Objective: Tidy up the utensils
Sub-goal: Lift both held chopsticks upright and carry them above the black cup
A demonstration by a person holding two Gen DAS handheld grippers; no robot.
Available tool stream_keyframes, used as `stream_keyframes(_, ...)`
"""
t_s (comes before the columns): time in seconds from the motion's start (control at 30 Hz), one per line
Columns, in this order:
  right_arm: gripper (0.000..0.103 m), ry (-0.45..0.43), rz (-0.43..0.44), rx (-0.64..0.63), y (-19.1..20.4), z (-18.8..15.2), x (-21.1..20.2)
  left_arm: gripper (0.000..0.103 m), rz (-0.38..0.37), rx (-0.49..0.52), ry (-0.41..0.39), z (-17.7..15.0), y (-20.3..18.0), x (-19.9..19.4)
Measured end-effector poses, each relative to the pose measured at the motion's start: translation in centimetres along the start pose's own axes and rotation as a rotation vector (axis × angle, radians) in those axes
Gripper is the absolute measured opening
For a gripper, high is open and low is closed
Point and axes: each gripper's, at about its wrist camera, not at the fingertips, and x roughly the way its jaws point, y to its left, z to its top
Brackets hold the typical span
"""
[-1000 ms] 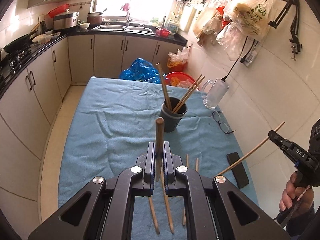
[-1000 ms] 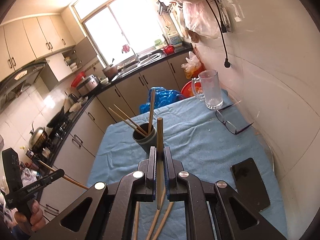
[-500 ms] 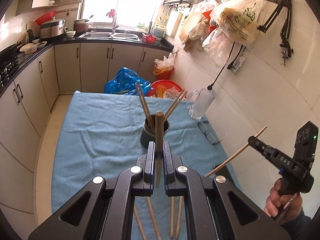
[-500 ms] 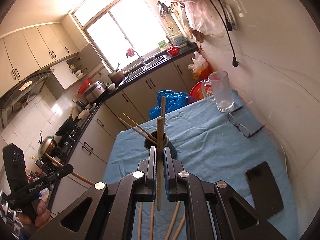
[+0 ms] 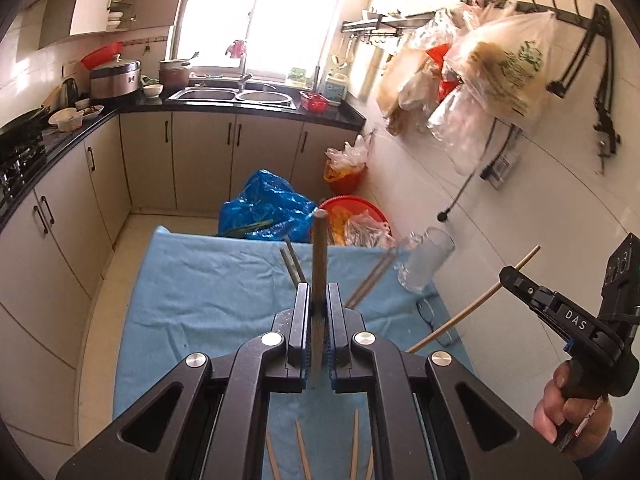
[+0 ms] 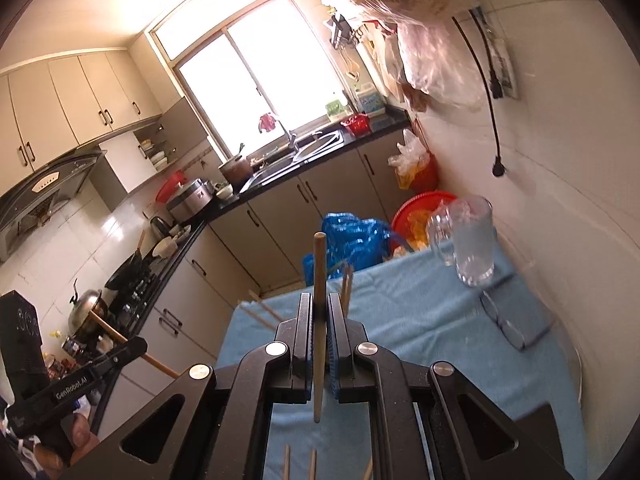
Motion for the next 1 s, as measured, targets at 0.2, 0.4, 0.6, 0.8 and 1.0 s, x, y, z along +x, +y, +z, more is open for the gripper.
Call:
stream_keyframes(0.2, 0.007, -0.005, -0.007, -0.035, 1.4, 2.3, 3.4, 0.006, -0.001, -0.016, -0.008, 2.6, -0.4, 2.7)
stream_keyframes(0.4, 0.007, 0.017, -0.023, -0.046, 1.8, 3.1, 6.8, 0.006, 0.007, -0.021, 0.013, 3.8, -0.5, 5.4)
stream_keyframes(0.6, 0.007, 0.042, -0.023, -0.06, 1.3, 2.5, 7.6, 0.007, 0.019, -0.067, 0.088, 2.2, 2.7, 8.0)
stream_keyframes(0.8, 0.007, 0.063, -0.012, -0.053, 0.4, 2.0, 7.7, 0.035, 0.067, -0.203, 0.259, -0.3, 8.6, 14.2)
stream_keyframes(1.0, 0.007, 0.038, 0.001, -0.076, 0.7, 2.6, 7.3, 0.035, 0.089, -0.352, 0.425, -3.0, 13.1, 22.7)
